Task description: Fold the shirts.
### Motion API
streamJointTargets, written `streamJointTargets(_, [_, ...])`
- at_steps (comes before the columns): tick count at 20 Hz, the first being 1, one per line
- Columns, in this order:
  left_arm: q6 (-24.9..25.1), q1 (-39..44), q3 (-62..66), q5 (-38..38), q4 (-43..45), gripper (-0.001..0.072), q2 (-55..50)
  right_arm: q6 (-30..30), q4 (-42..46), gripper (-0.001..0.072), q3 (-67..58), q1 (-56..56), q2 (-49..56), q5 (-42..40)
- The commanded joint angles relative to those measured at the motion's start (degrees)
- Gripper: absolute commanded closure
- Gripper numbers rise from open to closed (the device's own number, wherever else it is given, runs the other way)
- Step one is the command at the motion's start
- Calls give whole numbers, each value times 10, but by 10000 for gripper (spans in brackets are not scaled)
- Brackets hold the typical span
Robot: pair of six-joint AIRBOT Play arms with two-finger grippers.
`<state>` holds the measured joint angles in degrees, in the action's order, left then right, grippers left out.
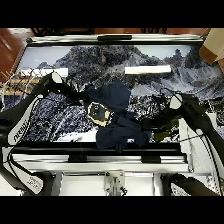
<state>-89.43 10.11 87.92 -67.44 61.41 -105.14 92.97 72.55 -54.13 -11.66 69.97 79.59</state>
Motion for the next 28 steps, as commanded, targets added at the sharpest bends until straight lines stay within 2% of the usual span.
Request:
streamJointTargets(1, [26,-1,1,23,-17,333,-15,-36,-44,34,4,0,53,-54])
streamJointTargets(4, [29,-1,1,40,-18,358,-15,-56,-61,35,4,0,57,-81])
streamJointTargets(5, [29,-1,1,45,-20,494,-15,-59,-61,36,4,0,57,-81])
streamJointTargets(6, [29,-1,1,47,-21,599,-15,-61,-61,37,4,0,57,-80])
streamJointTargets(7, [29,-1,1,49,-22,626,-15,-63,-63,66,4,0,57,-81])
streamJointTargets(8, [31,-1,1,49,-21,672,-14,-67,-67,287,4,0,57,-81])
streamJointTargets(9, [38,-1,1,49,-21,672,-14,-66,-68,524,4,0,57,-81])
streamJointTargets(10, [40,-1,3,47,-21,673,-13,-67,-70,538,4,0,57,-80])
streamJointTargets(11, [43,-1,6,47,-21,673,-11,-75,-73,603,4,0,56,-78])
streamJointTargets(12, [51,-1,10,47,-19,674,-5,-82,-73,639,3,0,54,-76])
streamJointTargets(16, [90,-5,75,23,10,674,46,-96,-30,639,-66,1,9,-77])
streamJointTargets(19, [92,-9,166,12,97,674,124,-130,2,639,-191,1,-48,-81])
streamJointTargets(21, [92,-20,236,7,123,674,187,-133,23,639,-287,1,-88,-96])
streamJointTargets(23, [88,-33,304,-4,123,674,259,-124,24,639,-372,0,-131,-124])
streamJointTargets(26, [84,-45,315,-6,134,674,390,-109,4,640,-440,0,-198,-177])
streamJointTargets(28, [47,-45,295,-36,184,674,466,-93,5,640,-457,0,-237,-196])
